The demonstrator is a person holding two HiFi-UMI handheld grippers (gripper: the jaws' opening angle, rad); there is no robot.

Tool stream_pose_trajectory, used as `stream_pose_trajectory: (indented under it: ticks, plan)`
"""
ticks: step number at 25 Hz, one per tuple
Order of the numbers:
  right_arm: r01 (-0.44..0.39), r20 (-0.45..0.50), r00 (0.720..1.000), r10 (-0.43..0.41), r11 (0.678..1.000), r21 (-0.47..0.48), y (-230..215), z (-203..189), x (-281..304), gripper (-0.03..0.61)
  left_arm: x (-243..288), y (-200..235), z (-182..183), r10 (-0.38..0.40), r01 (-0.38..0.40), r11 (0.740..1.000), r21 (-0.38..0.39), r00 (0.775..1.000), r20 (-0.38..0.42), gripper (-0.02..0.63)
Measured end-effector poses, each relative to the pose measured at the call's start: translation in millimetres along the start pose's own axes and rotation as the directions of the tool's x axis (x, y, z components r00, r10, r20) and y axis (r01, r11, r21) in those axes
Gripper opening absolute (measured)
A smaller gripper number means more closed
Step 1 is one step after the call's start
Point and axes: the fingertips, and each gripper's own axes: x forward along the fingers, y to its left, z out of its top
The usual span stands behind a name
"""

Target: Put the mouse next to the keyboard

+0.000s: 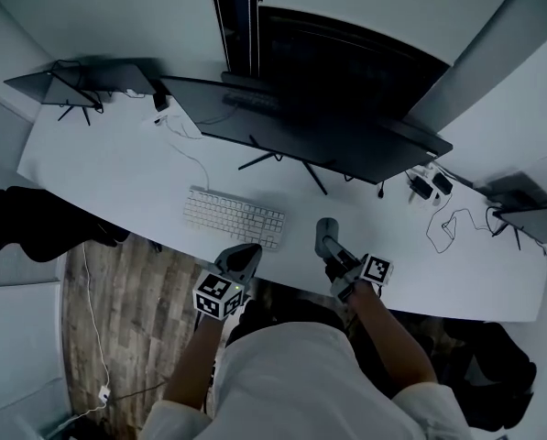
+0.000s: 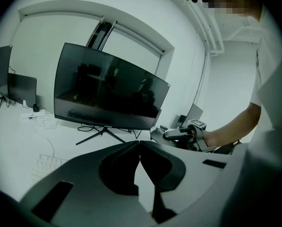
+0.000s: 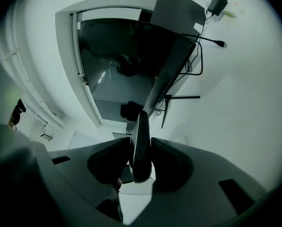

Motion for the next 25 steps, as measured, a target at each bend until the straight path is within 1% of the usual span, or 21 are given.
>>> stream_pose_trajectory:
  ticks: [5,9,13,16,19,25]
  plan:
    - [0.023,-0.036,0.999,-0.023,1.0,0.015,-16.8,-1.1,13.2,0.147,4.4,2.6,-5.0,0.017,-0.017,0.999,-0.043,1.0,-0.004,0.018]
    - [0.024,-0.07,0.997,-0.024,1.0,0.012,-29.1,-2.0,23.4,0.147,12.2,6.0,-10.4,0.033,-0.034,0.997,-0.067,0.999,-0.012,0.017]
    - [0.038,-0.105,0.994,-0.039,0.999,-0.013,-41.5,-6.1,34.3,0.147,18.1,7.3,-17.2,0.045,-0.047,0.995,-0.089,0.999,-0.029,0.018]
    - [0.113,-0.129,0.985,-0.112,0.994,0.007,-59.9,-14.0,38.3,0.147,22.9,7.5,-20.2,0.05,-0.053,0.993,-0.103,0.998,-0.037,0.018]
    - [0.138,-0.143,0.98,-0.136,0.99,0.005,-74.2,-22.1,45.7,0.147,26.1,7.5,-24.5,0.053,-0.058,0.992,-0.109,0.997,-0.05,0.018]
    - [0.197,-0.177,0.963,-0.202,0.979,-0.043,-97.5,-39.6,56.9,0.147,29.2,11.1,-34.7,0.049,-0.058,0.992,-0.112,0.995,-0.083,0.018]
